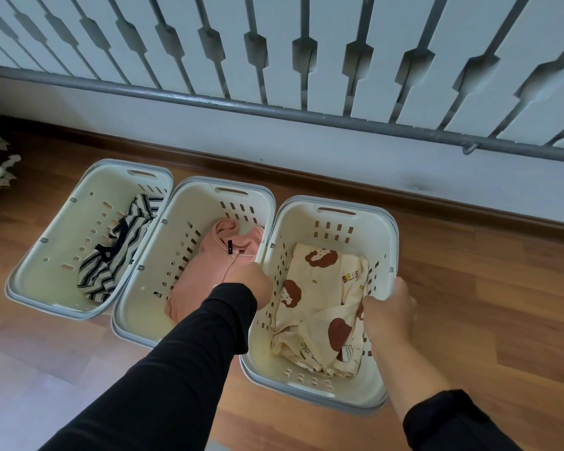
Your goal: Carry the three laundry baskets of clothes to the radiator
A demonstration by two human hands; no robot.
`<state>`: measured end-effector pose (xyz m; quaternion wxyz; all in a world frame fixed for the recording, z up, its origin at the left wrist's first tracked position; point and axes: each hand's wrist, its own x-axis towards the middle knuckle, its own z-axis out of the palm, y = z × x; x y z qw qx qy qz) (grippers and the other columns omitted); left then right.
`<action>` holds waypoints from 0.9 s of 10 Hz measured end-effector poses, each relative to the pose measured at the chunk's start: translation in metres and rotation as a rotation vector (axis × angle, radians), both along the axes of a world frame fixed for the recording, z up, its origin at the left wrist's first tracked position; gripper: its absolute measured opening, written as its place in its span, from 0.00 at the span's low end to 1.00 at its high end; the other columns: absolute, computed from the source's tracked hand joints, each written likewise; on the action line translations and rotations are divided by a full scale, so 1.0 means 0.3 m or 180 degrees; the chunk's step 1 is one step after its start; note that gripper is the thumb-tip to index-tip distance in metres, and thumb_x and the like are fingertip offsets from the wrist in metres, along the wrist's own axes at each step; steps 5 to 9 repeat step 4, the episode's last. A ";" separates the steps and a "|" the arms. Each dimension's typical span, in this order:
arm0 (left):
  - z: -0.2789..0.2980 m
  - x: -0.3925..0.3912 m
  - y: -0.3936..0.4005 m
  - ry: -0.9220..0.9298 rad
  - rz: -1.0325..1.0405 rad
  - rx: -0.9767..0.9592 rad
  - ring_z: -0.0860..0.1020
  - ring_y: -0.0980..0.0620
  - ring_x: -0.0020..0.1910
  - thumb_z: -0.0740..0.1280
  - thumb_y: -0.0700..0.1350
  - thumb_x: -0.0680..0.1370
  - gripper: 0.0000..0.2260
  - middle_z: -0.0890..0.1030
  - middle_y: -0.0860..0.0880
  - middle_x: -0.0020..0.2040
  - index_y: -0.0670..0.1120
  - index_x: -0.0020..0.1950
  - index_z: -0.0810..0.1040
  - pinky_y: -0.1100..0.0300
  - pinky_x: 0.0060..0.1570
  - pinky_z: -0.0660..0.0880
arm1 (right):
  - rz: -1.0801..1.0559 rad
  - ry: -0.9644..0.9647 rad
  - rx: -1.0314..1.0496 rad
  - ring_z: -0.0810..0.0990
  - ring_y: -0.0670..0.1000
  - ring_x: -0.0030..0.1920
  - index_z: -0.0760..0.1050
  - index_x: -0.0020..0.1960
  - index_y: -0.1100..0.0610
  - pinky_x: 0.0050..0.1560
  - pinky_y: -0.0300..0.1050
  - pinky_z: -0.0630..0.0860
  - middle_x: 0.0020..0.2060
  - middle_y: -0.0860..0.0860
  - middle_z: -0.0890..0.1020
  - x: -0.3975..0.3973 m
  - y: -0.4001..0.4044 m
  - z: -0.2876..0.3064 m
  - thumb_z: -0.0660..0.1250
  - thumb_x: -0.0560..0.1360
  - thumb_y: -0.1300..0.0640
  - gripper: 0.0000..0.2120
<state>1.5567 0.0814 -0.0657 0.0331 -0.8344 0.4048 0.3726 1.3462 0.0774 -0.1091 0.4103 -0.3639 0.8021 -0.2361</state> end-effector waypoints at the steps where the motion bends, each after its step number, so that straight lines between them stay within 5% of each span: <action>1: -0.001 -0.001 0.002 0.0077 0.0100 -0.0007 0.80 0.40 0.58 0.60 0.39 0.78 0.16 0.80 0.38 0.59 0.36 0.64 0.75 0.48 0.59 0.77 | 0.0099 0.0143 0.0079 0.72 0.64 0.66 0.72 0.66 0.59 0.60 0.65 0.78 0.65 0.59 0.73 -0.001 -0.007 0.007 0.68 0.73 0.62 0.22; 3: -0.008 -0.005 -0.009 0.0083 0.0190 -0.0105 0.80 0.39 0.58 0.61 0.41 0.78 0.16 0.81 0.38 0.59 0.36 0.63 0.77 0.47 0.59 0.77 | 0.0382 0.0592 -0.0347 0.64 0.61 0.74 0.68 0.73 0.59 0.69 0.58 0.69 0.72 0.58 0.71 0.025 -0.008 0.059 0.73 0.74 0.56 0.30; 4: 0.054 -0.042 -0.017 -0.0469 -0.0795 0.0180 0.77 0.40 0.62 0.59 0.40 0.80 0.17 0.77 0.39 0.63 0.40 0.69 0.74 0.50 0.62 0.76 | 0.0629 0.0545 -0.0712 0.64 0.59 0.75 0.67 0.77 0.57 0.72 0.58 0.67 0.74 0.56 0.71 0.060 -0.007 0.102 0.71 0.76 0.57 0.31; 9: 0.054 -0.042 -0.017 -0.0469 -0.0795 0.0180 0.77 0.40 0.62 0.59 0.40 0.80 0.17 0.77 0.39 0.63 0.40 0.69 0.74 0.50 0.62 0.76 | 0.0629 0.0545 -0.0712 0.64 0.59 0.75 0.67 0.77 0.57 0.72 0.58 0.67 0.74 0.56 0.71 0.060 -0.007 0.102 0.71 0.76 0.57 0.31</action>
